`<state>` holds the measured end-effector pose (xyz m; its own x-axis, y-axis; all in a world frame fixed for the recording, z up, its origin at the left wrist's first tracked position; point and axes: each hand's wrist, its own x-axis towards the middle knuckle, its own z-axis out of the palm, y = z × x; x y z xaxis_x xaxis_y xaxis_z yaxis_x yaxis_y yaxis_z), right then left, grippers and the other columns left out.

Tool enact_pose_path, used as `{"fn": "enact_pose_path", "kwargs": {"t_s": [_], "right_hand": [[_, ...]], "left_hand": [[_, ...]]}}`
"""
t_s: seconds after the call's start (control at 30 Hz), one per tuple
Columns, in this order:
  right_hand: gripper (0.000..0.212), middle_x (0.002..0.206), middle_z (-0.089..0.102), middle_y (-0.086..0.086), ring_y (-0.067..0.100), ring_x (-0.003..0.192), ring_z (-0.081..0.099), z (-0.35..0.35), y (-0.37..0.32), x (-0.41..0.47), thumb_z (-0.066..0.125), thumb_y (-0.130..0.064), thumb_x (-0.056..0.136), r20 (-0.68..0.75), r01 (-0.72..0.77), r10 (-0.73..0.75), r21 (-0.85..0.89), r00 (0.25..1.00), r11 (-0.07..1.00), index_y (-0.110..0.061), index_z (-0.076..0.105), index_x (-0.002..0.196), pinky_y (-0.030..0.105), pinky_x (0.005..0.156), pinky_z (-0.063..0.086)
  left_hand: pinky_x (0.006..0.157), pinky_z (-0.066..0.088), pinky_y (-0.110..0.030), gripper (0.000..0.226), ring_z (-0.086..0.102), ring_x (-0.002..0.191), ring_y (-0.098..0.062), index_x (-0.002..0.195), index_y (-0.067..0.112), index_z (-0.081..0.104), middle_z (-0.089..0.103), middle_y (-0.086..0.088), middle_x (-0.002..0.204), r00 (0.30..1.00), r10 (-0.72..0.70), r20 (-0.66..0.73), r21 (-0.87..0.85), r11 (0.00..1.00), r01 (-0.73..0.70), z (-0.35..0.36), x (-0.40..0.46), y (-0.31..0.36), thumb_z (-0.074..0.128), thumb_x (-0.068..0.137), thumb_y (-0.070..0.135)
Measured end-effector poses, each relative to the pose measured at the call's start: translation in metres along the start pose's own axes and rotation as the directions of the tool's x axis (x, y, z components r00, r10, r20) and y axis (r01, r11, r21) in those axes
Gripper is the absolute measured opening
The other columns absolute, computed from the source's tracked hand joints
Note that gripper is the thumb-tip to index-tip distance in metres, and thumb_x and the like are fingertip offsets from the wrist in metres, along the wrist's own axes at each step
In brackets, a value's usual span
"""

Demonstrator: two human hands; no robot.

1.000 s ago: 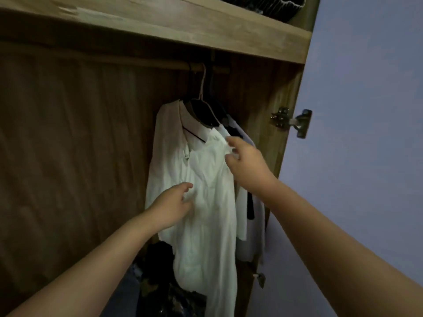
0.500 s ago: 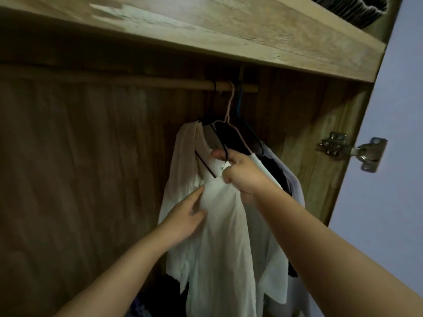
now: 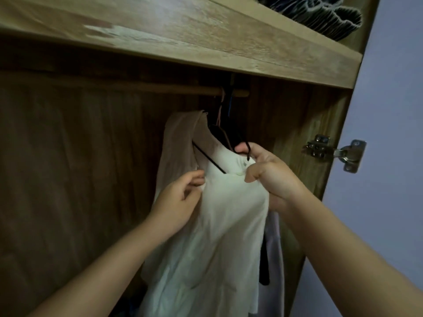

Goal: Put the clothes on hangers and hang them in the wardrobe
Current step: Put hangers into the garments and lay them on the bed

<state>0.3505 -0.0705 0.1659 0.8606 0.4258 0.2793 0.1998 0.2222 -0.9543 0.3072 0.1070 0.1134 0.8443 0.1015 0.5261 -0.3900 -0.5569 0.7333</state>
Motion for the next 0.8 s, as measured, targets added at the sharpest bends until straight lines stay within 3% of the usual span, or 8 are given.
{"fn": "enact_pose_path", "kwargs": {"t_s": [0.07, 0.17, 0.37, 0.53, 0.6, 0.67, 0.73, 0.8], "right_hand": [[0.051, 0.083, 0.057, 0.010, 0.024, 0.070, 0.056, -0.014, -0.003, -0.023, 0.034, 0.024, 0.063, 0.067, -0.036, 0.037, -0.011, 0.997, 0.999, -0.014, 0.055, 0.091, 0.027, 0.058, 0.046], [0.051, 0.079, 0.057, 0.012, 0.024, 0.065, 0.055, -0.036, -0.007, -0.061, 0.040, 0.017, 0.053, 0.139, -0.100, 0.104, -0.039, 0.985, 0.994, -0.017, 0.060, 0.086, 0.027, 0.056, 0.046], [0.050, 0.069, 0.060, 0.007, 0.018, 0.055, 0.058, -0.086, -0.024, -0.151, 0.036, 0.016, 0.048, 0.187, -0.189, 0.197, -0.061, 0.962, 0.980, -0.014, 0.062, 0.079, 0.024, 0.051, 0.048], [0.049, 0.079, 0.059, 0.007, 0.024, 0.066, 0.051, -0.128, -0.035, -0.229, 0.037, 0.015, 0.049, 0.154, -0.237, 0.262, -0.162, 0.953, 0.958, -0.015, 0.064, 0.079, 0.029, 0.060, 0.042], [0.047, 0.076, 0.059, 0.002, 0.022, 0.064, 0.051, -0.141, -0.042, -0.261, 0.037, 0.014, 0.051, 0.144, -0.256, 0.290, -0.217, 0.946, 0.942, -0.015, 0.064, 0.078, 0.027, 0.058, 0.041], [0.048, 0.075, 0.061, -0.003, 0.014, 0.062, 0.056, -0.152, -0.051, -0.291, 0.037, 0.013, 0.052, 0.113, -0.271, 0.310, -0.271, 0.944, 0.924, -0.014, 0.064, 0.081, 0.022, 0.055, 0.045], [0.053, 0.081, 0.066, -0.006, 0.007, 0.068, 0.061, -0.160, -0.060, -0.319, 0.038, 0.013, 0.055, 0.066, -0.278, 0.322, -0.361, 0.944, 0.890, -0.013, 0.064, 0.094, 0.017, 0.058, 0.046], [0.060, 0.086, 0.068, -0.007, 0.001, 0.061, 0.056, -0.169, -0.069, -0.345, 0.042, 0.015, 0.062, -0.014, -0.299, 0.329, -0.454, 0.944, 0.839, -0.017, 0.061, 0.110, 0.010, 0.051, 0.040]], "left_hand": [[0.081, 0.043, -0.012, 0.029, 0.057, 0.089, 0.001, 0.117, 0.018, 0.058, 0.062, 0.005, 0.106, 0.999, -0.003, -0.051, -0.001, 1.000, 0.003, 0.006, -0.002, 0.005, 0.049, 0.091, 0.005], [0.080, 0.044, -0.018, 0.025, 0.057, 0.090, -0.008, 0.107, 0.020, 0.060, 0.062, 0.000, 0.106, 0.991, 0.001, -0.133, 0.037, 0.999, 0.004, 0.015, -0.004, 0.012, 0.050, 0.090, 0.005], [0.106, 0.033, -0.039, 0.037, 0.041, 0.124, -0.026, 0.130, 0.009, 0.049, 0.046, -0.010, 0.132, 0.964, 0.062, -0.259, 0.306, 0.952, 0.021, 0.043, -0.026, 0.039, 0.047, 0.093, 0.013], [0.115, 0.008, -0.045, 0.041, 0.027, 0.138, -0.021, 0.138, 0.015, 0.041, 0.040, -0.004, 0.145, 0.996, 0.075, -0.052, 0.513, 0.858, -0.038, 0.086, -0.065, 0.063, 0.037, 0.098, 0.027], [0.115, 0.002, -0.046, 0.034, 0.041, 0.127, -0.023, 0.119, 0.014, 0.056, 0.057, -0.007, 0.124, 0.990, 0.121, 0.070, 0.564, 0.814, -0.139, 0.102, -0.080, 0.068, 0.036, 0.097, 0.031], [0.110, 0.017, -0.045, 0.042, 0.057, 0.098, -0.027, 0.087, 0.011, 0.060, 0.064, -0.006, 0.088, 0.969, 0.203, 0.137, 0.550, 0.799, -0.245, 0.116, -0.093, 0.075, 0.033, 0.094, 0.042], [0.080, 0.038, -0.040, 0.055, 0.056, 0.072, -0.030, 0.068, 0.008, 0.055, 0.059, -0.008, 0.065, 0.946, 0.281, 0.161, 0.496, 0.806, -0.324, 0.131, -0.106, 0.081, 0.026, 0.084, 0.052], [0.053, 0.030, -0.033, 0.051, 0.051, 0.054, -0.032, 0.059, 0.007, 0.045, 0.049, -0.009, 0.052, 0.926, 0.357, 0.123, 0.415, 0.829, -0.374, 0.148, -0.121, 0.090, 0.030, 0.083, 0.049]]}}
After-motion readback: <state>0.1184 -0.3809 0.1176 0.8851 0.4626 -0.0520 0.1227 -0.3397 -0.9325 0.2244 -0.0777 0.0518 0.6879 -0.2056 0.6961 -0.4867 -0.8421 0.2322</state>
